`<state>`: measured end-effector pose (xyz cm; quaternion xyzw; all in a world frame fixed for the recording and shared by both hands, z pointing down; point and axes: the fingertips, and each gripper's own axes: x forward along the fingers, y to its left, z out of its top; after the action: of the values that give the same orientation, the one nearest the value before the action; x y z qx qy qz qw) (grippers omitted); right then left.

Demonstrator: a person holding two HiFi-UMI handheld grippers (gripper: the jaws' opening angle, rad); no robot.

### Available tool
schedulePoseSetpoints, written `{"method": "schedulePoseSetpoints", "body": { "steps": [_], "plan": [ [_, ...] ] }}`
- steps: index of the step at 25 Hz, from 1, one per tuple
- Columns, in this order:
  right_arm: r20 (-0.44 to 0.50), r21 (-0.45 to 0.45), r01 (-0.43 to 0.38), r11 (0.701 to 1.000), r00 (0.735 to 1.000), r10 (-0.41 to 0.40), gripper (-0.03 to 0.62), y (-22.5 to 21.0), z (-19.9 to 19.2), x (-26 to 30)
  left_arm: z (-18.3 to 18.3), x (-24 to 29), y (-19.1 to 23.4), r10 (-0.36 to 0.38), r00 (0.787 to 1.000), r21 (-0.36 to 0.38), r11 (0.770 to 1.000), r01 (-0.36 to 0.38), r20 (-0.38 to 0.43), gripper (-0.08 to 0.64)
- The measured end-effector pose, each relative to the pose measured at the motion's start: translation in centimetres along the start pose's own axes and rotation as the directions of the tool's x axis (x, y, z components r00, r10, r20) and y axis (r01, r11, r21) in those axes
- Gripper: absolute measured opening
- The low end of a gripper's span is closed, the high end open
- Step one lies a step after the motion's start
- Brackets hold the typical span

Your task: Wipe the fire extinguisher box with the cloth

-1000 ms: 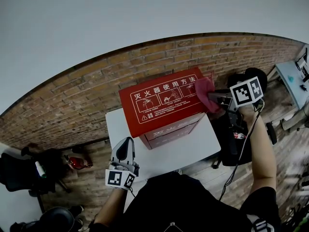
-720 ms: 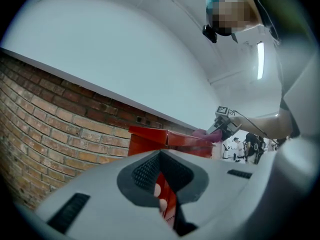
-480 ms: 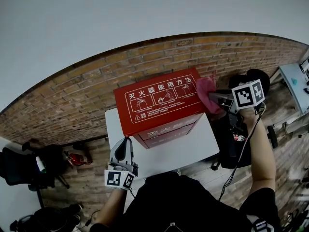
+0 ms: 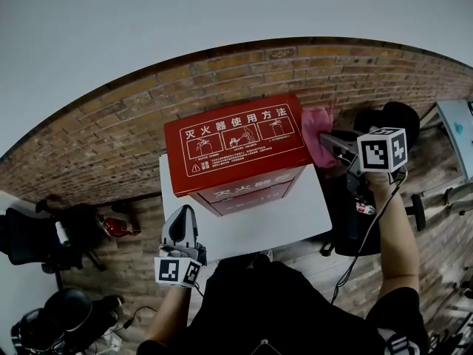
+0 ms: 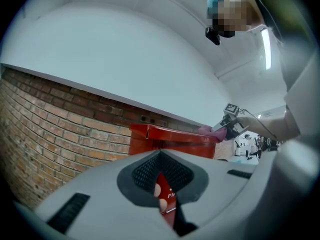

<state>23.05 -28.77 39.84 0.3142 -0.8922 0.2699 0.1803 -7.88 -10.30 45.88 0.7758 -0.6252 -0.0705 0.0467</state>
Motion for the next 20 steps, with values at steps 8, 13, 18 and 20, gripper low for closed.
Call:
{"method": "schedulePoseSetpoints", "body": {
  "steps": [8, 13, 18, 20],
  "plan": [
    [0.29, -0.179, 0.07, 0.981, 0.957, -0.016, 0.074, 1.5, 1.8, -2.5, 0.2, -2.3, -1.1, 0.072, 0.997, 0.024, 0.997, -0.073, 0.02, 0.038],
    [0.497, -0.288, 0.223, 0.931, 0.866, -0.053, 0.074, 4.9, 1.3, -4.8, 1.1, -3.3, -1.4, 0.06, 0.998, 0.053, 0.997, -0.062, 0.037, 0.038],
    [0.619, -0.286, 0.28, 0.916, 0.784, -0.047, 0.074, 9.1, -0.8, -6.8, 2.8, -4.7, -1.6, 0.02, 0.997, 0.076, 0.997, -0.026, 0.075, 0.038],
    [0.631, -0.273, 0.277, 0.921, 0.774, -0.046, 0.074, 11.1, -2.3, -7.0, 3.4, -5.8, -1.5, 0.002, 0.997, 0.082, 0.997, -0.008, 0.079, 0.038]
  ]
}}
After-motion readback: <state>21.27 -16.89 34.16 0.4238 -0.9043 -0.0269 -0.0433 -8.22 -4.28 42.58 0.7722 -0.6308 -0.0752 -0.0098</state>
